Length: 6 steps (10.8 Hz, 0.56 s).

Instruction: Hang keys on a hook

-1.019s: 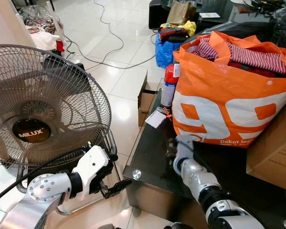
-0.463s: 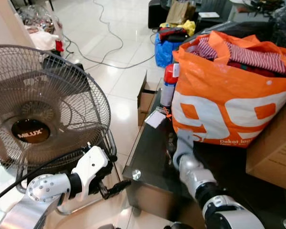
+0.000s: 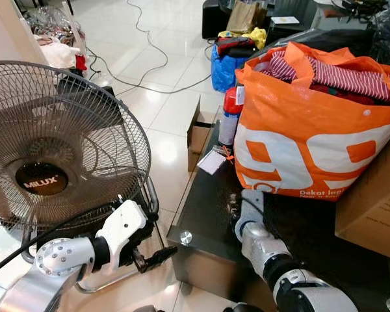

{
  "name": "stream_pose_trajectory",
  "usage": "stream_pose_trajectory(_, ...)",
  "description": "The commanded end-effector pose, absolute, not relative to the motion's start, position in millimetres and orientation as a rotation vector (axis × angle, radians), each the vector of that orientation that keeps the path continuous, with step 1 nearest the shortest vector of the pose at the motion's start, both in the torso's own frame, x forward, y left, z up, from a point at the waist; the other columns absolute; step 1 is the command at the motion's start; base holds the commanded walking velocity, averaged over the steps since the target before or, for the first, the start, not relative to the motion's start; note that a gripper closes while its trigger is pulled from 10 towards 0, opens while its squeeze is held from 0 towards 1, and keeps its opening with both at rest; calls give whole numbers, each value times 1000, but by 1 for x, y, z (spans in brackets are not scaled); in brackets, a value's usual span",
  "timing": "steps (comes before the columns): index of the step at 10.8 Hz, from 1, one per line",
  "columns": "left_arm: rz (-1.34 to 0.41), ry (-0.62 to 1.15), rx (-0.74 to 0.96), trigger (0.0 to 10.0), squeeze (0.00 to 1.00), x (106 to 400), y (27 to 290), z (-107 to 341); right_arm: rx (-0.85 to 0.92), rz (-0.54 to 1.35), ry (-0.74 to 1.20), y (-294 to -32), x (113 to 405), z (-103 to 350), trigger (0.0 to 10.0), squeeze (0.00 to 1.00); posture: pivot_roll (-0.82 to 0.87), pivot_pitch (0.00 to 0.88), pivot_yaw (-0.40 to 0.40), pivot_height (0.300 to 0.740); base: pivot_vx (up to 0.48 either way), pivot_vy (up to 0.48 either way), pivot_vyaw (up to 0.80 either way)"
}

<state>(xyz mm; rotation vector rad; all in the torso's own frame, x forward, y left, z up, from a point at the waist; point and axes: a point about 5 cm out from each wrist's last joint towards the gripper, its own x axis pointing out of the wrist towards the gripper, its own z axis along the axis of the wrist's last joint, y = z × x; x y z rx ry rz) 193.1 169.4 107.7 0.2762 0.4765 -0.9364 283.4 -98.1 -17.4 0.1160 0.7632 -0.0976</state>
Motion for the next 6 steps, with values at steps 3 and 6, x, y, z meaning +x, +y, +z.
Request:
stream_pose_trajectory(3, -939, 474, 283, 10000, 0, 189, 171, 113, 211, -109, 682, -91, 294, -6, 10000, 0, 20, 92, 8, 740, 0, 0, 0)
stream_pose_trajectory(6, -914, 448, 292, 10000, 0, 191, 172, 119, 226, -125, 562, -90, 303, 7, 10000, 0, 30, 123, 5, 740, 0, 0, 0)
